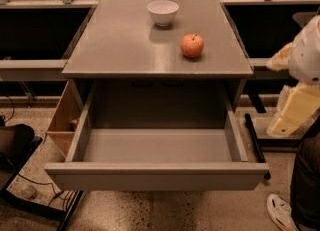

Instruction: Close top drawer

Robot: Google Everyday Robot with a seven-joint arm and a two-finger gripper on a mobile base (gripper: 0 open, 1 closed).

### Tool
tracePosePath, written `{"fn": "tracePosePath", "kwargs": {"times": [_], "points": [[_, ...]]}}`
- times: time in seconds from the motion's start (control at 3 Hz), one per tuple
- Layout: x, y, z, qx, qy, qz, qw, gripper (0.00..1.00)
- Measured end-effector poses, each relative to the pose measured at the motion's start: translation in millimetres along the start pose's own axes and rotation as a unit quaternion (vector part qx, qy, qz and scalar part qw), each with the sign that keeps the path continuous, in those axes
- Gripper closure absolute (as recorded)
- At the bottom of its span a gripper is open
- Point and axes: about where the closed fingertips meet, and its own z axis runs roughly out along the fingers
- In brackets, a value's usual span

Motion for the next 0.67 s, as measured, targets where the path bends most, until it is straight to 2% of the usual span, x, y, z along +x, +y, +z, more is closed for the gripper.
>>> {"fn": "tracePosePath", "kwargs": {"times": [0.67], "points": [[38,41,110,-0.033,-0.033,0.036,0.9983,0.63]]}}
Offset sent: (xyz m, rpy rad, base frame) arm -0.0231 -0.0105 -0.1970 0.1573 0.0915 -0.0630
